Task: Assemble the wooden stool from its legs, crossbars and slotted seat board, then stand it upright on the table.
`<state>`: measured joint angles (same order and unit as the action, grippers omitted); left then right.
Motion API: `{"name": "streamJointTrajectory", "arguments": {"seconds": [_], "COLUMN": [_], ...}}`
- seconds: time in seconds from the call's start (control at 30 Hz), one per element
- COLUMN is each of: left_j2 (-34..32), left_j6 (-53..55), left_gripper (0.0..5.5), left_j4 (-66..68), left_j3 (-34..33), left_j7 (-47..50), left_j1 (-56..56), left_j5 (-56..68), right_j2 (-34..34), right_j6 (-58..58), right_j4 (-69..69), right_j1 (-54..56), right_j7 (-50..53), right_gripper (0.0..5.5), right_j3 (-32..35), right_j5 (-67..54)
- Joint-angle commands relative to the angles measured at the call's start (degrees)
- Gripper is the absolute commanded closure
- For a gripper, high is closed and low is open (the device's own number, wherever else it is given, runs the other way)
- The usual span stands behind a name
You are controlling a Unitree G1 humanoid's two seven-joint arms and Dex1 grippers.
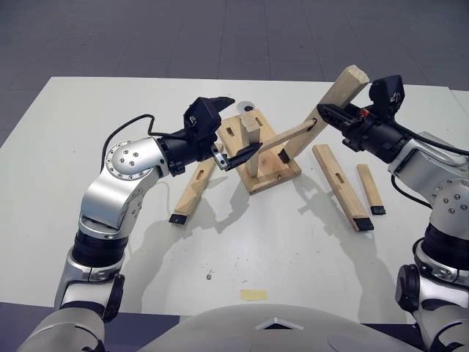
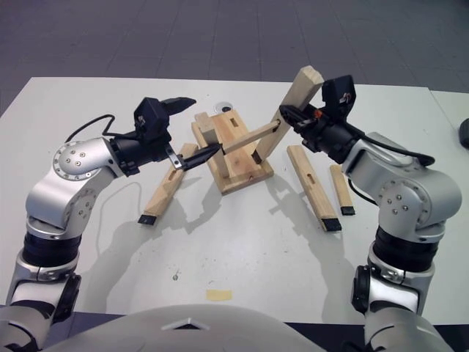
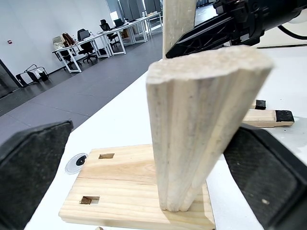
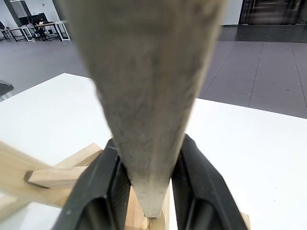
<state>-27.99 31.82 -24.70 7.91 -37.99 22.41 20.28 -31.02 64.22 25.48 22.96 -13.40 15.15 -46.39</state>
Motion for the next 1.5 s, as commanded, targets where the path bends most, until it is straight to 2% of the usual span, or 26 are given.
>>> {"name": "streamJointTrajectory", "arguments": {"seconds": [0.03,0.2,0.43,0.53,0.77,0.87,1.3,1.33,1.5], "left_j2": [0.05,0.56,1.17,1.92,2.59,3.0,3.19,3.27,3.58], "left_j6": [-0.18,-0.63,-1.44,-1.61,-1.41,-1.47,-1.38,-1.18,0.35], "left_gripper": [0.1,0.1,0.1,0.1,0.1,0.1,0.1,0.1,0.1], "left_j4": [0.48,1.14,1.74,1.71,1.4,1.29,2.09,2.16,1.77], "left_j3": [0.58,1.53,2.21,2.74,3.3,3.63,2.7,2.23,-2.6], "left_j7": [0.02,0.08,0.46,0.8,1.15,1.52,1.7,1.46,1.53], "left_j1": [1.06,0.81,1.12,0.79,0.39,0.18,0.44,0.58,1.6], "left_j5": [-0.8,-1.61,-2.45,-3.07,-3.63,-3.88,-3.33,-2.65,1.27], "right_j2": [2.44,5.66,6.53,8.18,1.43,1.94,5.4,5.35,5.69], "right_j6": [2.64,5.57,7.88,6.31,-2.39,-4.05,-6.05,-6.17,-6.71], "right_j4": [-1.84,-2.35,-2.97,-3.83,-6.05,-7.59,-2.29,-1.91,-0.15], "right_j1": [-1.36,-1.52,-3.4,-6.17,-9.18,-9.39,-3.44,-3.57,-2.17], "right_j7": [1.84,5.44,7.79,8.71,4.35,3.43,4.28,4.6,6.11], "right_gripper": [4.49,4.49,4.49,4.49,4.49,4.46,4.46,4.09,3.36], "right_j3": [0.79,3.12,1.39,-2.42,-13.19,-14.08,-7.39,-7.25,-5.04], "right_j5": [-0.91,-2.49,-0.85,1.6,11.98,12.67,9.36,9.84,11.15]}}
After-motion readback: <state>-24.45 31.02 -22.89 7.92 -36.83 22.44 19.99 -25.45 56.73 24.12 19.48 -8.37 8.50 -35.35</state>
